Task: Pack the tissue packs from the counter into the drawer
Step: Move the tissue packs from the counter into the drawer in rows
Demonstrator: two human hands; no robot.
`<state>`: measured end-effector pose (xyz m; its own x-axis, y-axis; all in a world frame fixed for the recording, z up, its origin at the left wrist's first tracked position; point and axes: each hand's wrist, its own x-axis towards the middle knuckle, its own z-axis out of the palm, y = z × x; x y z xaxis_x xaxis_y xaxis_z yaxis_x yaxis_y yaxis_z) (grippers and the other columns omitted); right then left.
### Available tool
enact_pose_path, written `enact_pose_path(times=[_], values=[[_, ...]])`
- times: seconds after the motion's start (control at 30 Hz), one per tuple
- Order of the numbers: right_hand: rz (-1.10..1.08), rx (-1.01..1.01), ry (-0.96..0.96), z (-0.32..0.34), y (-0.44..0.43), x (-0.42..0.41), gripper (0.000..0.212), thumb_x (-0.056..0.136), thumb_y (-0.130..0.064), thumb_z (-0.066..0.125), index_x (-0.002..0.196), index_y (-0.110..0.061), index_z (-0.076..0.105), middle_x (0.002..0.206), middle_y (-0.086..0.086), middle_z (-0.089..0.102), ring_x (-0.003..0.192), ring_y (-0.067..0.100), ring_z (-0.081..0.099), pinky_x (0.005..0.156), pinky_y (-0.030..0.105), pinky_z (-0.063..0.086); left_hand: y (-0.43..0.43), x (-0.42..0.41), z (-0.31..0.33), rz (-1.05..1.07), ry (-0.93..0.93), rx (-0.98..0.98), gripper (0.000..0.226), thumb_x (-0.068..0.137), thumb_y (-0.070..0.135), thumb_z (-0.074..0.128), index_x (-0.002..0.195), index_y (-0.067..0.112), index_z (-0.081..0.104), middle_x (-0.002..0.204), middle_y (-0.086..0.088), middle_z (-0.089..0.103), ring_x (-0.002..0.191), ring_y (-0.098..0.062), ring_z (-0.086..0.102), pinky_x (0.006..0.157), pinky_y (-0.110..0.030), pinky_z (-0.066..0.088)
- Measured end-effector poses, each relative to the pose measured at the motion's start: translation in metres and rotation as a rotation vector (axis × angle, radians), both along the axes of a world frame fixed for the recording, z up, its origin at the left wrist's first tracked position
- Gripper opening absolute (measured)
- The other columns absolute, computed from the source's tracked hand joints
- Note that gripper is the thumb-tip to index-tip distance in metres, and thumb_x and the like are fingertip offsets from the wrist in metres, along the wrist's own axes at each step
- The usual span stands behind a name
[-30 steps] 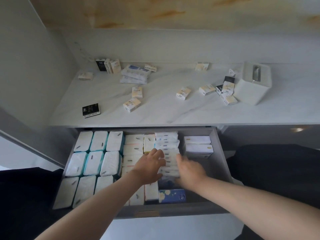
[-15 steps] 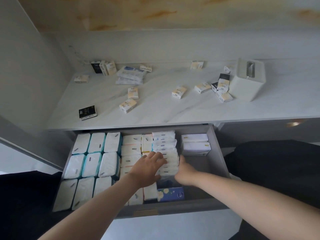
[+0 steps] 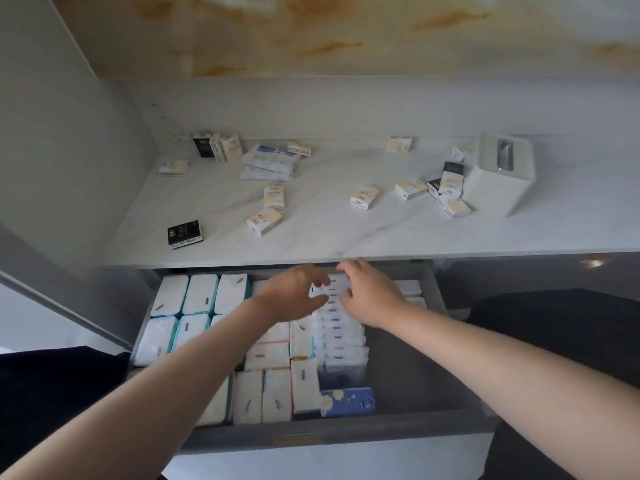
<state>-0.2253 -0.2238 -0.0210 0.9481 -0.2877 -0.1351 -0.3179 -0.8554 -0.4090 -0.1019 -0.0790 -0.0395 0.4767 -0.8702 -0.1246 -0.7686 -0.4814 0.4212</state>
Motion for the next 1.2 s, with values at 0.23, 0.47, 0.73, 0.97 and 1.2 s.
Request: enact_pose_path(times=[0.23, 0.47, 0.73, 0.97, 1.2], values=[[-0.021, 0.017, -0.144, 0.028, -0.017, 0.091, 0.034, 0.091, -0.018, 0.052, 0.124, -0.02, 0.058, 0.121, 0.002, 0.055, 0.108, 0.022, 0.057, 0.086, 0.031, 0.045, -0.006, 0.088, 0.055, 0.175, -0.093, -0.097, 0.027, 0.09, 0.036, 0.061, 0.116, 0.03, 0.059, 0.103, 0.013, 0.059, 0.085, -0.01, 0.054, 0.076, -0.026, 0.044], [0.026, -0.044, -0.129, 0.034, -0.024, 0.202, 0.036, 0.092, -0.02, 0.052, 0.128, -0.022, 0.057, 0.128, 0.004, 0.053, 0.116, 0.025, 0.054, 0.094, 0.035, 0.046, 0.008, 0.188, 0.055, 0.389, -0.096, -0.152, 0.032, 0.09, 0.033, 0.061, 0.122, 0.027, 0.057, 0.109, 0.006, 0.06, 0.095, -0.015, 0.057, 0.076, -0.027, 0.042], [-0.003, -0.231, -0.056, 0.021, -0.037, 0.314, 0.059, 0.089, -0.033, 0.064, 0.143, -0.026, 0.043, 0.148, 0.01, 0.036, 0.138, 0.03, 0.034, 0.107, 0.041, 0.04, 0.008, 0.264, 0.023, 0.445, -0.053, -0.208, 0.048, 0.092, 0.032, 0.059, 0.137, 0.021, 0.048, 0.132, -0.005, 0.051, 0.126, -0.023, 0.041, 0.103, -0.037, 0.04], [0.015, -0.221, 0.052, 0.0, -0.054, 0.362, 0.07, 0.088, -0.034, 0.068, 0.15, -0.028, 0.036, 0.148, 0.018, 0.036, 0.132, 0.036, 0.042, 0.104, 0.037, 0.041, -0.012, 0.285, 0.005, 0.413, 0.017, -0.24, 0.061, 0.092, 0.029, 0.059, 0.147, 0.017, 0.036, 0.143, -0.007, 0.041, 0.134, -0.025, 0.035, 0.105, -0.034, 0.035], [0.146, -0.327, -0.005, 0.007, -0.061, 0.352, 0.053, 0.095, -0.011, 0.051, 0.146, -0.022, 0.045, 0.13, 0.018, 0.06, 0.116, 0.035, 0.059, 0.094, 0.037, 0.049, -0.015, 0.285, 0.013, 0.39, -0.036, -0.3, 0.077, 0.089, 0.019, 0.063, 0.153, 0.02, 0.021, 0.158, -0.007, 0.021, 0.143, -0.026, 0.017, 0.111, -0.041, 0.032]])
